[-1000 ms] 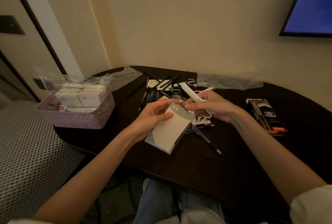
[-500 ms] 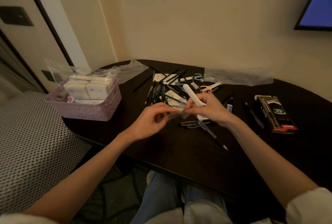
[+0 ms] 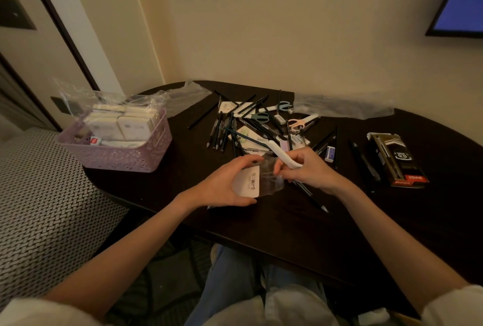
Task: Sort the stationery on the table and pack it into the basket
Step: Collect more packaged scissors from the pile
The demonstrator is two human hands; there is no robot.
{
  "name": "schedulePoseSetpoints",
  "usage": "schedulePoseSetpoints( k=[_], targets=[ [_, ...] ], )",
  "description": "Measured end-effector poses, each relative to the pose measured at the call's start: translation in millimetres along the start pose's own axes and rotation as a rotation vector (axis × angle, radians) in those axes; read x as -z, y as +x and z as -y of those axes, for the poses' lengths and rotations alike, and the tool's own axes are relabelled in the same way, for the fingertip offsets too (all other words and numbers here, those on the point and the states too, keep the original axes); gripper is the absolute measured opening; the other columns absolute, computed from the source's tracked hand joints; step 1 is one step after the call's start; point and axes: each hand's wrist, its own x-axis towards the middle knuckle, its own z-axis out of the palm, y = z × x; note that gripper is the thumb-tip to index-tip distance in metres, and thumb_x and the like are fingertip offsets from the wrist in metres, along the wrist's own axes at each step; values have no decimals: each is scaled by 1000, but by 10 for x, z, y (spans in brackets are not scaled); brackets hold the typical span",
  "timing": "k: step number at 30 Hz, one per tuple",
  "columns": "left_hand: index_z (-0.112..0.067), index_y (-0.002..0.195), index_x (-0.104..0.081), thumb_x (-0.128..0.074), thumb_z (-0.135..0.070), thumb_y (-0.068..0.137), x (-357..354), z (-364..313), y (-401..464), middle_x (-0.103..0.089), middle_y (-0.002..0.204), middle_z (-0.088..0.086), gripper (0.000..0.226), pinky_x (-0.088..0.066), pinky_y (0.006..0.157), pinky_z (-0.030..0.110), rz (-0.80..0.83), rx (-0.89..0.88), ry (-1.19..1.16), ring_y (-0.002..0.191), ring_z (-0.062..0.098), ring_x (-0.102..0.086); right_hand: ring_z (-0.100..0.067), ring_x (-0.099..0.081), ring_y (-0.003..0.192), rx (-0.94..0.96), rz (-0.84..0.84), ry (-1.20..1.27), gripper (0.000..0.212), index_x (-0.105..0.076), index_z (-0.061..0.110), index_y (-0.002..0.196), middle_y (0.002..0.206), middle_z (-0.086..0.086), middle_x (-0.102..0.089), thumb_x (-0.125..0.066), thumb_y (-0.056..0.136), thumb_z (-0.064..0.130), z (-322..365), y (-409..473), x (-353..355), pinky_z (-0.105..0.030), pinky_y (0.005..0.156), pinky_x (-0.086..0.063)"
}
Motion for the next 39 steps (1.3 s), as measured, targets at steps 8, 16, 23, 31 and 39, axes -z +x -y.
schedulePoseSetpoints(
  k=[8,16,23,31,39],
  targets=[
    [-49,140,-25,-75,-36,77,38,41,-37,-37,124,-5,82,-44,97,34,66,44,259,116,11,-39,-4,-56,58,-135,13,-66,11,-70,15,95,84,-6,-66,-66,87,8,17,-109,113,-17,60,-50],
    [-45,145,-22,-74,-40,76,5,62,-38,-37,121,-5,87,-46,93,33,70,40,354,110,10,-39,-10,-67,64,-403,201,61,23,-55,5,113,85,-8,-65,-59,90,2,299,-265,351,-23,58,-54],
    [-47,145,-21,-73,-41,77,-4,33,-39,-37,121,-6,86,-44,93,31,31,16,361,110,9,-38,-22,-72,67,-395,145,-53,21,-65,0,102,82,-17,-73,-70,83,5,434,-216,313,-28,57,-59],
    [-49,144,-19,-73,-41,77,-13,34,-48,-38,122,-7,87,-43,91,26,-9,14,349,111,8,-38,-21,-72,71,-348,152,-14,20,-61,-5,105,88,-20,-72,-64,88,5,409,-34,91,-26,60,-59],
    [-47,146,-16,-73,-39,78,2,2,-37,-39,122,-4,89,-43,90,26,-60,12,315,112,11,-39,-24,-73,74,-289,3,11,12,-61,0,102,89,-17,-72,-59,92,7,350,21,-81,-24,57,-58]
  ],
)
